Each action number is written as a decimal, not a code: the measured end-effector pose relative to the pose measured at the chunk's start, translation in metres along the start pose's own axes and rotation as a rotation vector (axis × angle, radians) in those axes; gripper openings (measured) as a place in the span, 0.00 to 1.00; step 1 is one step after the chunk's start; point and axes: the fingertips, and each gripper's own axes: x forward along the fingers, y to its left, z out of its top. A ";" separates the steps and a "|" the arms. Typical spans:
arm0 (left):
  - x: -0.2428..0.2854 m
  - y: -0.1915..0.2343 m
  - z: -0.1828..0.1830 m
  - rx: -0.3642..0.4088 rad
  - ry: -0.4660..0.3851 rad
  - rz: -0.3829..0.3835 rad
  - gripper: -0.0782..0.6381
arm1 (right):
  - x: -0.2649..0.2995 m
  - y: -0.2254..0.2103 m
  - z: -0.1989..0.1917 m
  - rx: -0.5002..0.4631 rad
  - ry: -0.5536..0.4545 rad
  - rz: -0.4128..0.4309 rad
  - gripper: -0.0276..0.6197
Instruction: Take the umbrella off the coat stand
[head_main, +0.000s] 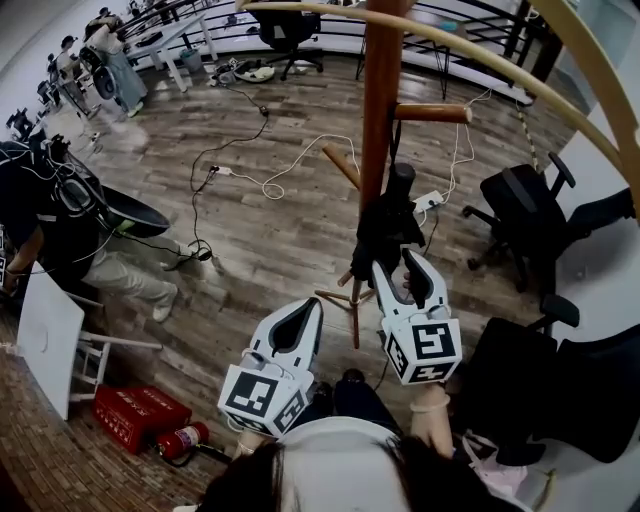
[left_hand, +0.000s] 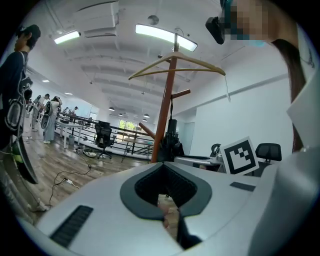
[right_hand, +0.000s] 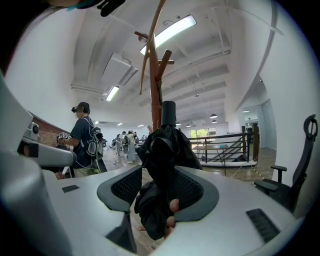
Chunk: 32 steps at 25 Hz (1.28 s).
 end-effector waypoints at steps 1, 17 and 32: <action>0.000 0.002 0.000 -0.001 0.001 0.003 0.12 | 0.002 0.000 -0.001 0.001 0.003 0.002 0.36; 0.012 0.019 -0.005 -0.011 0.026 0.022 0.12 | 0.029 -0.004 -0.010 0.028 0.036 -0.018 0.45; 0.021 0.030 -0.002 -0.013 0.032 0.032 0.12 | 0.045 -0.015 -0.008 0.092 0.048 -0.076 0.48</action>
